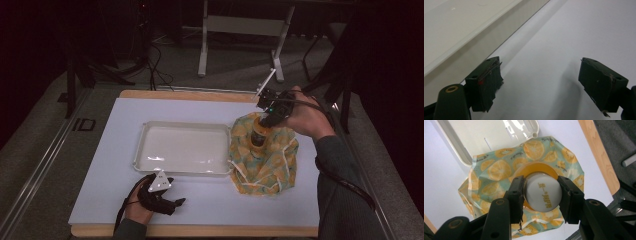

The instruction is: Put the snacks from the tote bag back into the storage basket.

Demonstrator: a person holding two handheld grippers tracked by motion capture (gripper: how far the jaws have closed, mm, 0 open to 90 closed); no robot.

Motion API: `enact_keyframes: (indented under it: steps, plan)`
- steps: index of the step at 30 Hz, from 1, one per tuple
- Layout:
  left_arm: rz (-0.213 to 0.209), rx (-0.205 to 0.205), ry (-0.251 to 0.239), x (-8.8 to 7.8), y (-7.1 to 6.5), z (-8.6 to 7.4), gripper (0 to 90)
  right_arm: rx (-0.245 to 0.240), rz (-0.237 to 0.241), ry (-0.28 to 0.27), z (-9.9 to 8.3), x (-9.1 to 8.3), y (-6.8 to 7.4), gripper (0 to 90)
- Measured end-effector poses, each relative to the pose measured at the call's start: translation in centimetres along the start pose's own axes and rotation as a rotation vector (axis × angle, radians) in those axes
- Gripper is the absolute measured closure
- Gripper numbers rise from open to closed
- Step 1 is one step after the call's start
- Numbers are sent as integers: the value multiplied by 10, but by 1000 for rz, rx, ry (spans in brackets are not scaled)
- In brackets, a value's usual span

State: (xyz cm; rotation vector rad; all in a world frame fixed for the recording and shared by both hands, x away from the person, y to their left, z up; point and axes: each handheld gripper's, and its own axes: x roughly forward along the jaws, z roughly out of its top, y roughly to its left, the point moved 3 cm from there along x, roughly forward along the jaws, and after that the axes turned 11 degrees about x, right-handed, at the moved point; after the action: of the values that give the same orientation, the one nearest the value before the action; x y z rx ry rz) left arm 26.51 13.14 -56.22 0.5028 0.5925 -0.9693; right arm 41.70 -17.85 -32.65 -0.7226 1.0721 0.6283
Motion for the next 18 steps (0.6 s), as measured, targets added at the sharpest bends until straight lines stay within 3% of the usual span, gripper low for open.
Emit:
enact_keyframes:
  steps: [18]
  plan:
    - [4,1,-6,-1,0,0,186,-47,-22,-53,14,-10,12,587]
